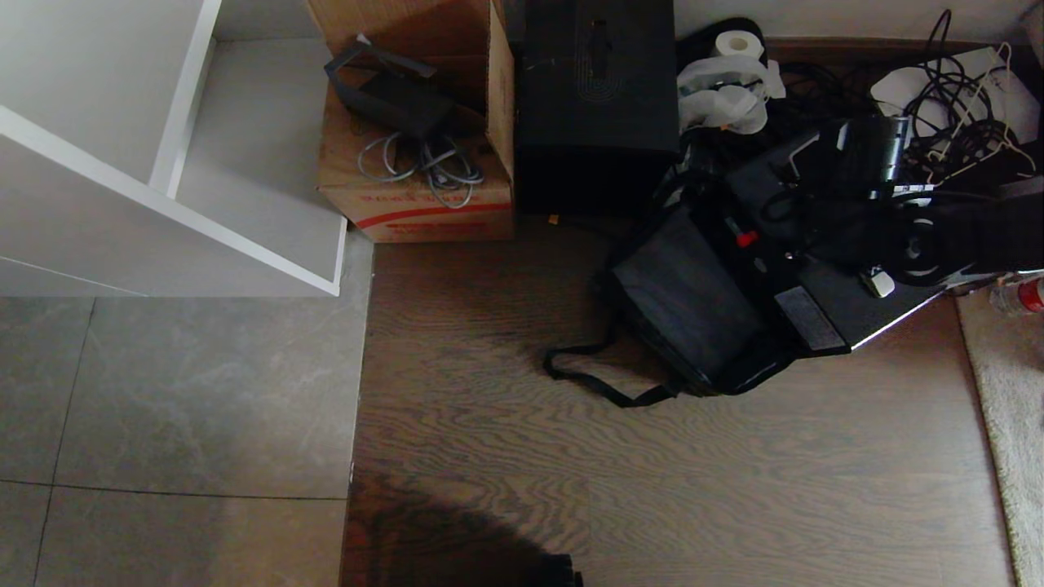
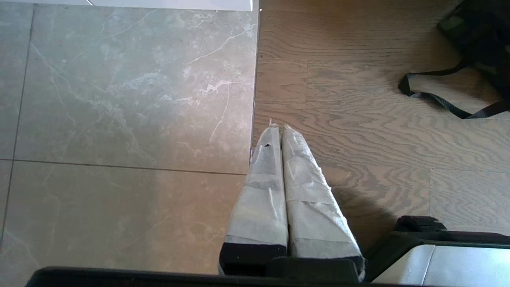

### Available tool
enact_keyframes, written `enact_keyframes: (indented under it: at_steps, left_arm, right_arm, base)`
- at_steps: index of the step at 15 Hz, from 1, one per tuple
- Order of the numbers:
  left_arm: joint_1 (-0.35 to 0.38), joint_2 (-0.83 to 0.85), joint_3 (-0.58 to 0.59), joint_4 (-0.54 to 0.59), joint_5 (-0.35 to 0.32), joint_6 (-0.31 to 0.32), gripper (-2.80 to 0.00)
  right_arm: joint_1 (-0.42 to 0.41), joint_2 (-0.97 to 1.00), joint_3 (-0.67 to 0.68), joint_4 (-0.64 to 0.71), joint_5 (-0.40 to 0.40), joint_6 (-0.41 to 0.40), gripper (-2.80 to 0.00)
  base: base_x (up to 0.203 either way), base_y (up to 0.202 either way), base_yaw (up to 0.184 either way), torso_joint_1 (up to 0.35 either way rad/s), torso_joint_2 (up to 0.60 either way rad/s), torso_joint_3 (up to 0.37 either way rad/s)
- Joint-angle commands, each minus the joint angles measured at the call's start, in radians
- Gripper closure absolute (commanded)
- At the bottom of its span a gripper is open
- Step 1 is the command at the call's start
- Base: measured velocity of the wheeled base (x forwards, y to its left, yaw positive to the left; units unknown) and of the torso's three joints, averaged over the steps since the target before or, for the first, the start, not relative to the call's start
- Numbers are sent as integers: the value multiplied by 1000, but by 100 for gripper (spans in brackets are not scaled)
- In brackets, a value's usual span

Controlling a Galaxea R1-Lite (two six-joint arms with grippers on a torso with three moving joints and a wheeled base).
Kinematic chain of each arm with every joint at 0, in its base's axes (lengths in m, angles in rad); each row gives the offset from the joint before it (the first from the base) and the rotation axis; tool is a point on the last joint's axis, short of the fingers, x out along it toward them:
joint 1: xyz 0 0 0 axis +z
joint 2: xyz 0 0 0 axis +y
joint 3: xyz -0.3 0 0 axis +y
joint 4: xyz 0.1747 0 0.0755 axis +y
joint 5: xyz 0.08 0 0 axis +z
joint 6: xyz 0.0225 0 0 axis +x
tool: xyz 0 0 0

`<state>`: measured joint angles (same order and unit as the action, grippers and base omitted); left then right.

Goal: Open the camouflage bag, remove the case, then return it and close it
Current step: Release the handle

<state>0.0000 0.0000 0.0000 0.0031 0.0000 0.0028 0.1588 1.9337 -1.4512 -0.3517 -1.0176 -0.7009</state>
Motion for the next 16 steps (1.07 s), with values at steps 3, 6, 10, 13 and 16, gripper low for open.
enact_keyframes:
  at_steps: [3, 6, 10, 13, 16]
  left_arm:
    - [0, 1, 0, 0, 0, 0, 0]
    - [0, 2, 0, 0, 0, 0, 0]
    - [0, 2, 0, 0, 0, 0, 0]
    - [0, 2, 0, 0, 0, 0, 0]
    - [0, 2, 0, 0, 0, 0, 0]
  right_arm:
    - [-103, 50, -49, -3, 24, -15, 0]
    - [-166, 66, -106, -1, 46, -58, 0]
    - [-191, 49, -146, 48, 56, -57, 0]
    - [-213, 25, -157, 80, 62, -57, 0]
    - [-232, 16, -161, 103, 72, -58, 0]
  base:
    - [0, 0, 0, 0, 0, 0]
    - [0, 0, 0, 0, 0, 0]
    - [0, 0, 0, 0, 0, 0]
    - [0, 0, 0, 0, 0, 0]
    - [0, 0, 0, 0, 0, 0]
